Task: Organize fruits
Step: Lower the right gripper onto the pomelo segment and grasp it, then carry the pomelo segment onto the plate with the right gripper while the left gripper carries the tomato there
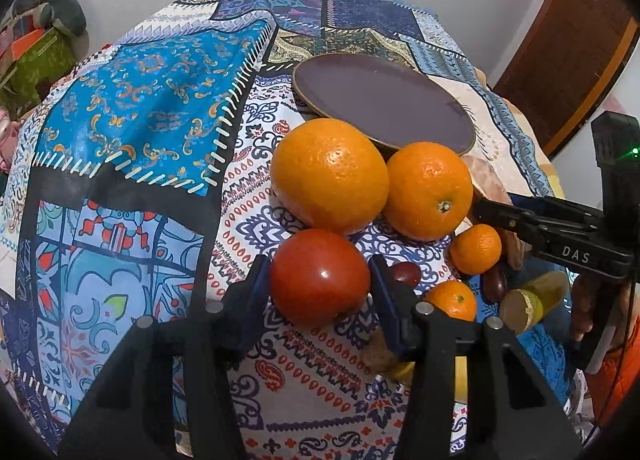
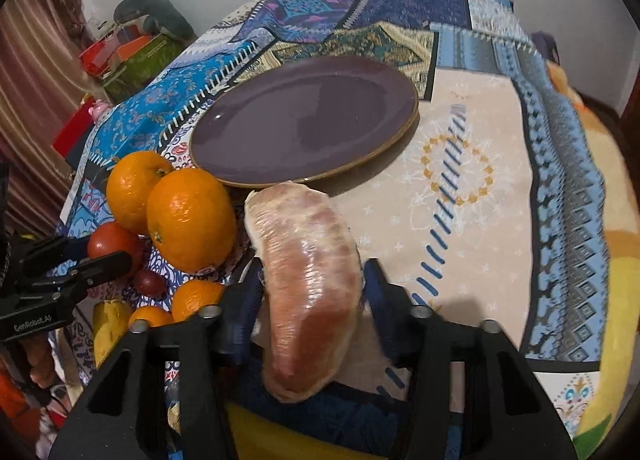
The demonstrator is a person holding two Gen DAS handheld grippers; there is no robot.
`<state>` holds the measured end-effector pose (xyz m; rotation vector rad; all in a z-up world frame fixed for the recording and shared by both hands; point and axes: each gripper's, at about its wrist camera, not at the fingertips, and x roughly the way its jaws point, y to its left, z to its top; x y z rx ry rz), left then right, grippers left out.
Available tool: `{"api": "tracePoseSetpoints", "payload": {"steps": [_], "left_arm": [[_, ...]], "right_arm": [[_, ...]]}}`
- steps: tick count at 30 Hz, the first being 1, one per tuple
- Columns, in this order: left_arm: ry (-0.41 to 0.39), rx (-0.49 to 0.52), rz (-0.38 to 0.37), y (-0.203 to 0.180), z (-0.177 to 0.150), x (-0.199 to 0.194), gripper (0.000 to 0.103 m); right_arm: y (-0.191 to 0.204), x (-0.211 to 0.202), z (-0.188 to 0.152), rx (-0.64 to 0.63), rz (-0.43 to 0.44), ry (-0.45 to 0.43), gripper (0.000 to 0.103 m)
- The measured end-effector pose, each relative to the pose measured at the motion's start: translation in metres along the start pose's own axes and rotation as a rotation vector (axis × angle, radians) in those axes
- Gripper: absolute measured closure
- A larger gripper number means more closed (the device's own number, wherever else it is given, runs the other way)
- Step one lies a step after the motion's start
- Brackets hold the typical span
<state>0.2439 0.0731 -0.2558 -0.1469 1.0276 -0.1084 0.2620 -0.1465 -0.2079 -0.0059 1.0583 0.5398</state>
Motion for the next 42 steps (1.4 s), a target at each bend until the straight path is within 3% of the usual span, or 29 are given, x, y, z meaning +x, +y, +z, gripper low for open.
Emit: {"api": "tracePoseSetpoints", "payload": {"steps": [6,18,33,42], "left_arm": [[-0.008,0.007,0.011,0.000,0.000,-0.003,0.055],[-0.123,-0.005,0.058,0.002,0.010,-0.048,0.056],[-0.286,0.039,0.059,-0.022,0.061,-0.092,0.056],[-0.303,0.058,0.049,-0.032,0.095,-0.079,0.056]], "right_arm": [[0.003,-0.005,-0.003,-0.008,-0.006,-0.015,0.061],[0.007,-0.042,0.004,-0.027,-0.023,-0.116,0.062],[0.011,-0.090,0.036,-0.060,-0.074,-0.273,0.062],[0.005,-0.098,0.063,-0.061,-0.088,-0.338,0.062]]}}
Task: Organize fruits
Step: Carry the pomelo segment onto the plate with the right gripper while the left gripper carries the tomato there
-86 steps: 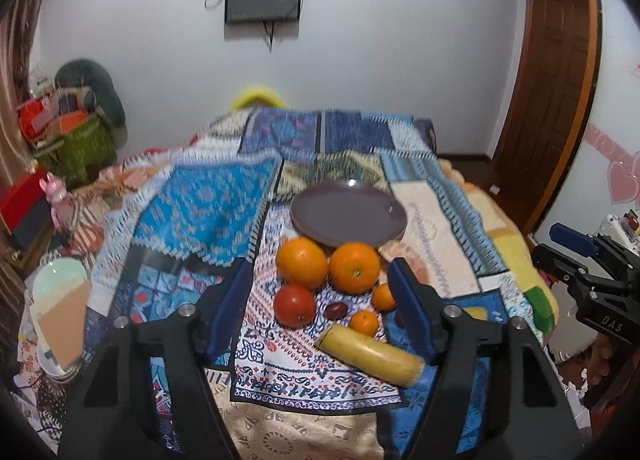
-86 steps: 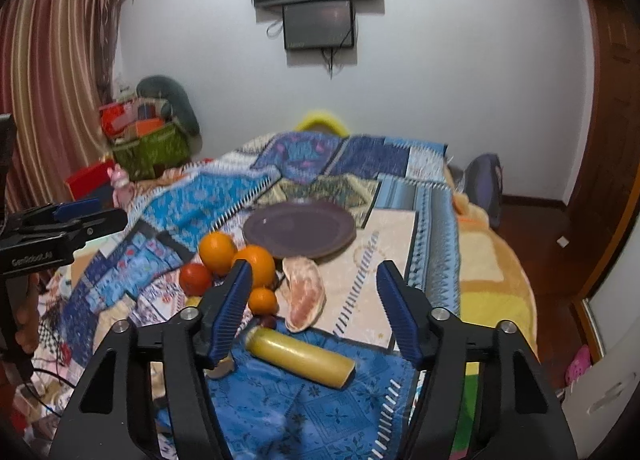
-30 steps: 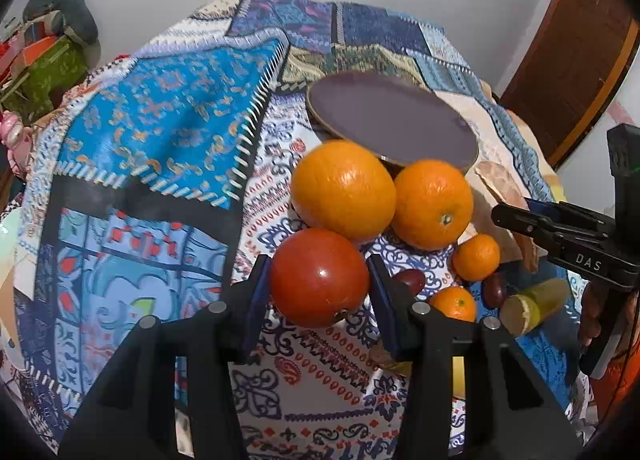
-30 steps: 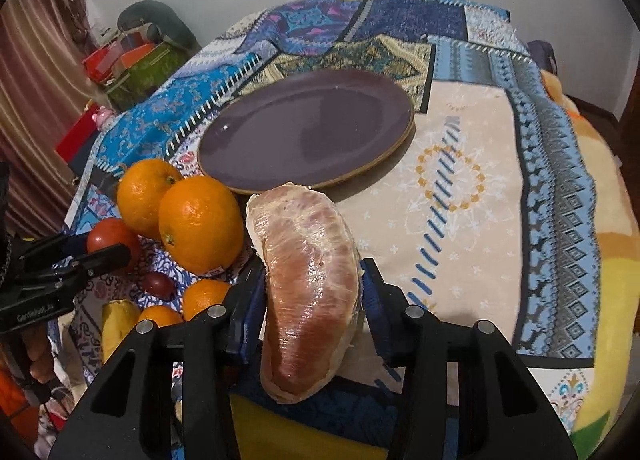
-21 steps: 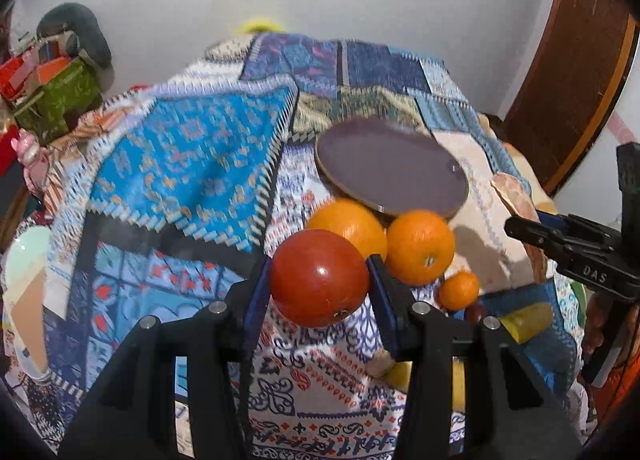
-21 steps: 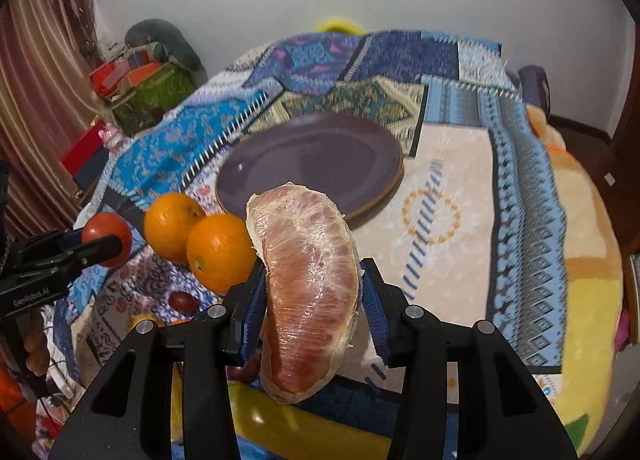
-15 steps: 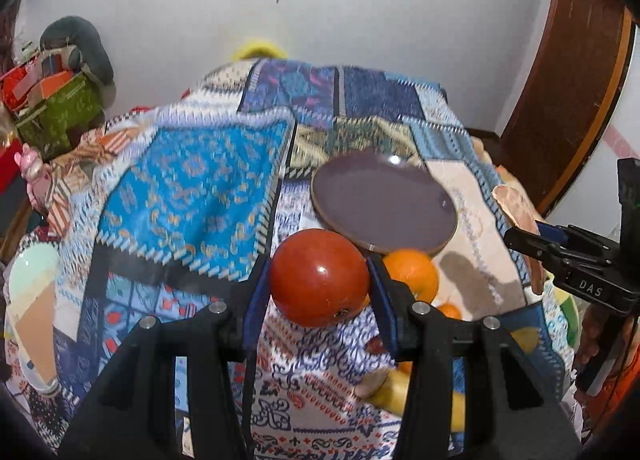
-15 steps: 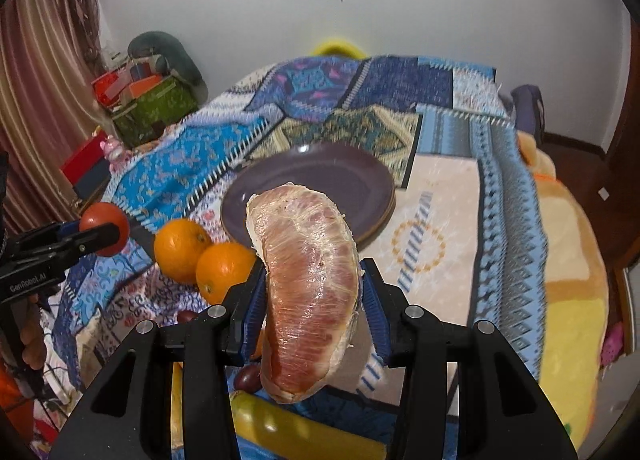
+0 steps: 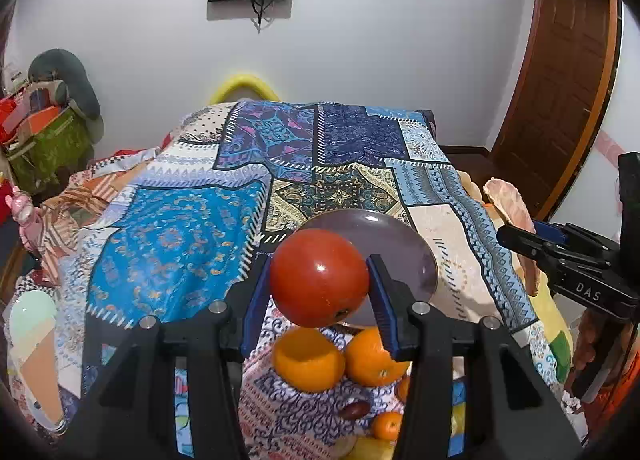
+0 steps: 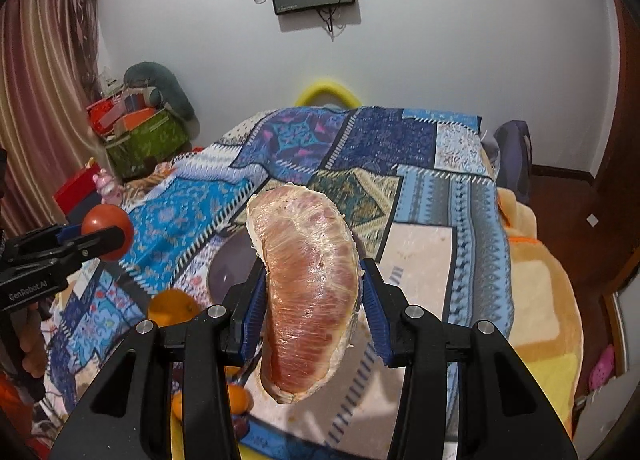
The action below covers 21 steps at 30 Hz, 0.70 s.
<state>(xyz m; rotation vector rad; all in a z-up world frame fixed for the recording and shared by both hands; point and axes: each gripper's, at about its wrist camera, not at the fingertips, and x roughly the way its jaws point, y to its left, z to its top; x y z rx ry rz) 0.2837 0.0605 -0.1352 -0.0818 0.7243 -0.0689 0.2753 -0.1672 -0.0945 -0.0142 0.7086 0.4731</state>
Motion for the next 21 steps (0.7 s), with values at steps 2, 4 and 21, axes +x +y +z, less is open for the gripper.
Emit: {"api": "tracePoseSetpoints", "payload": {"steps": [2,4,21], "left_arm": [[0.009,0.001,-0.001,0.000,0.004,0.010,0.056],[0.020,0.004,0.006,0.000,0.008,0.020,0.056],[0.180,0.076,0.001,-0.005,0.010,0.114,0.056]], "right_arm": [[-0.002,0.004,0.003,0.003,0.001,-0.003,0.062],[-0.004,0.008,0.006,0.008,0.005,-0.005,0.062],[-0.008,0.085,0.018,0.012,-0.017,0.087,0.062]]}}
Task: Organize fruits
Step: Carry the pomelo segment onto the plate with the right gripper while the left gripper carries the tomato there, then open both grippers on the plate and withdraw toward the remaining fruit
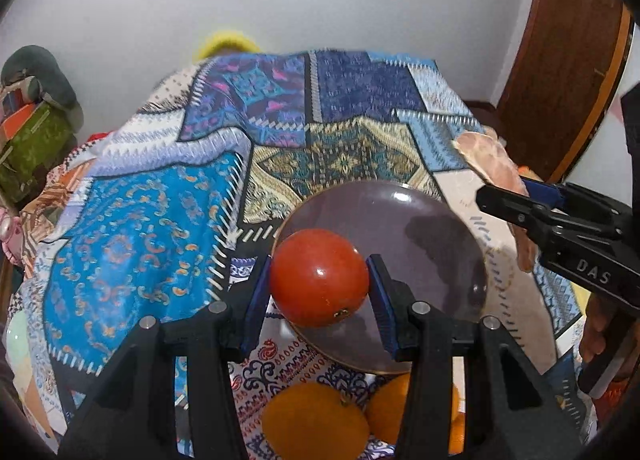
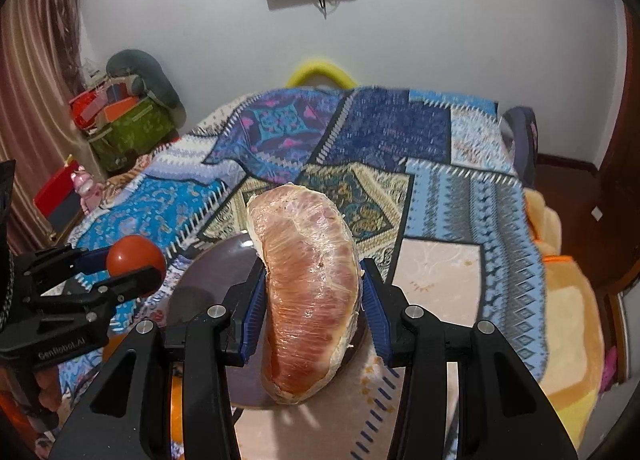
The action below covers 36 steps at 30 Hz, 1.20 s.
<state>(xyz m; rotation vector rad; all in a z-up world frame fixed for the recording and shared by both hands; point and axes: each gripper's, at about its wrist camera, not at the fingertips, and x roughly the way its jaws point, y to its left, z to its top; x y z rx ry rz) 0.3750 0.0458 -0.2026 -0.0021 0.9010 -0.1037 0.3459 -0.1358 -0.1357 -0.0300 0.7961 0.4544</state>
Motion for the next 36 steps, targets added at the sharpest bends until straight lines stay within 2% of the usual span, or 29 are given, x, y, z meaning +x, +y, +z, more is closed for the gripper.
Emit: {"api": "tracePoseSetpoints", "payload": {"steps": [6,13,18,22,27,29,31,36], "left_arm": [[0.112,0.002,-0.063,0.000,0.002,0.030,0.056],[0.175,0.033,-0.049,-0.004,0.005,0.050,0.056],[0.207,0.026,-0.047,-0.002,0.006,0.060,0.056],[0.209,0.006,-0.053,-0.001,0.006,0.060,0.055],[0.188,-0.017,-0.045,0.001,0.008,0.051,0.040],[0.177,-0.025,-0.052,0.002,0.008,0.044,0.040],[0.159,-0.031,-0.058,0.004,0.007,0.033,0.040],[0.108,-0.028,-0.054,0.003,0.002,0.000,0.039]], "right_arm": [[-0.002,0.032,-0.006,-0.018,0.017,0.102,0.062],[-0.005,0.059,-0.014,-0.033,0.019,0.199,0.062],[-0.006,0.070,-0.015,-0.046,0.007,0.232,0.061],[-0.005,0.073,-0.014,-0.059,0.004,0.242,0.061],[-0.002,0.073,-0.014,-0.067,-0.005,0.251,0.060],[-0.001,0.071,-0.015,-0.070,-0.007,0.252,0.055],[0.000,0.064,-0.015,-0.067,-0.007,0.238,0.044],[0.001,0.034,-0.015,-0.062,-0.002,0.192,0.043]]}}
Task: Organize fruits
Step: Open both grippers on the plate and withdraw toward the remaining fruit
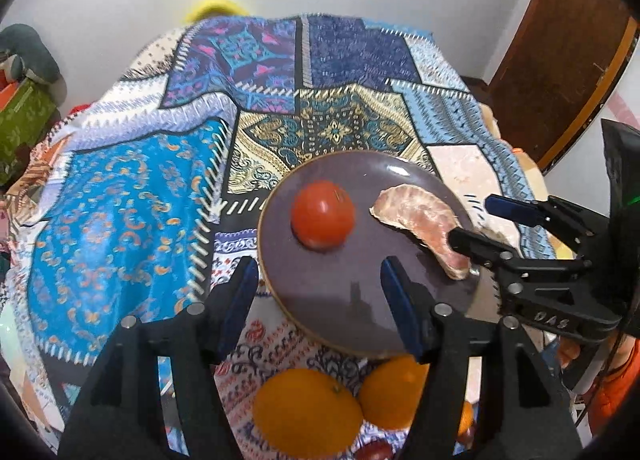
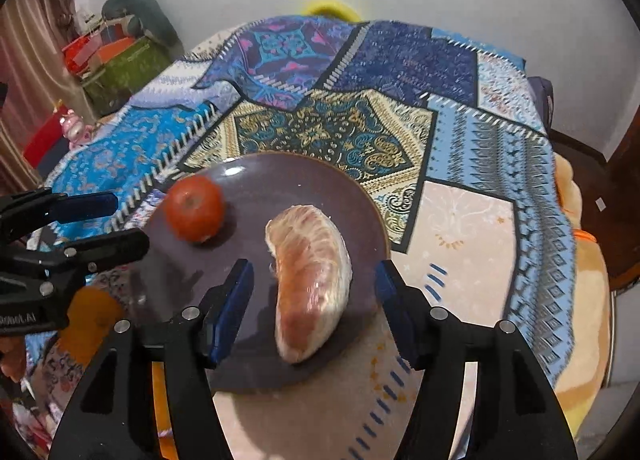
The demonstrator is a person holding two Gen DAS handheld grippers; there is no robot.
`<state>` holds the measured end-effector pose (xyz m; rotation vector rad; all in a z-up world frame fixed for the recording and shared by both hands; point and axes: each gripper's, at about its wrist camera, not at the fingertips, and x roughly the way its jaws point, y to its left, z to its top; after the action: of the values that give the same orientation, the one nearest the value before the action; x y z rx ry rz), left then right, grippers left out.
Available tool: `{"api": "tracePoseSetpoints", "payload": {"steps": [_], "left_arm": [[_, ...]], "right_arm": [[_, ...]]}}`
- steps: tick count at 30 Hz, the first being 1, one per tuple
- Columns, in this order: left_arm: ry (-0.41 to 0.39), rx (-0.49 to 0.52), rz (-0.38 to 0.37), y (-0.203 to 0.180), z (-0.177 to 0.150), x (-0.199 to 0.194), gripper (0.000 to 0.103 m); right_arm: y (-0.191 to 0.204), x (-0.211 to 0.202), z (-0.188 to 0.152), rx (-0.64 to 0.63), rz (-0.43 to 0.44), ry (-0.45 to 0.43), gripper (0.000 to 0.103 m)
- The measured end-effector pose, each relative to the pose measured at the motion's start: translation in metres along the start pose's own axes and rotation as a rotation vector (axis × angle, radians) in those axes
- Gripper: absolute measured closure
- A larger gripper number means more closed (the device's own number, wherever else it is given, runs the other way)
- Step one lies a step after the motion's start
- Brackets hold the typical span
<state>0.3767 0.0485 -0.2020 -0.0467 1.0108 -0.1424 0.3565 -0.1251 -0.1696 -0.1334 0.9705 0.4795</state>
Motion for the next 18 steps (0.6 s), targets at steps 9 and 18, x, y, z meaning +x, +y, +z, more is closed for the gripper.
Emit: {"api": "tracePoseSetpoints", "payload": {"steps": [9,18], "left_arm": [[-0.095,0.037,0.024,-0.013,-0.039,-0.065,0.031],[-0.088,0.070,0.013,-0.044,-0.090,-0.090,0.024]], "right_arm": [[0.002,-0.080,-0.035,-0.013,-0.017,-0.099,0.042],[0.004,-0.139,-0.096,-0.038,-0.085,-0.143,0.030]]}}
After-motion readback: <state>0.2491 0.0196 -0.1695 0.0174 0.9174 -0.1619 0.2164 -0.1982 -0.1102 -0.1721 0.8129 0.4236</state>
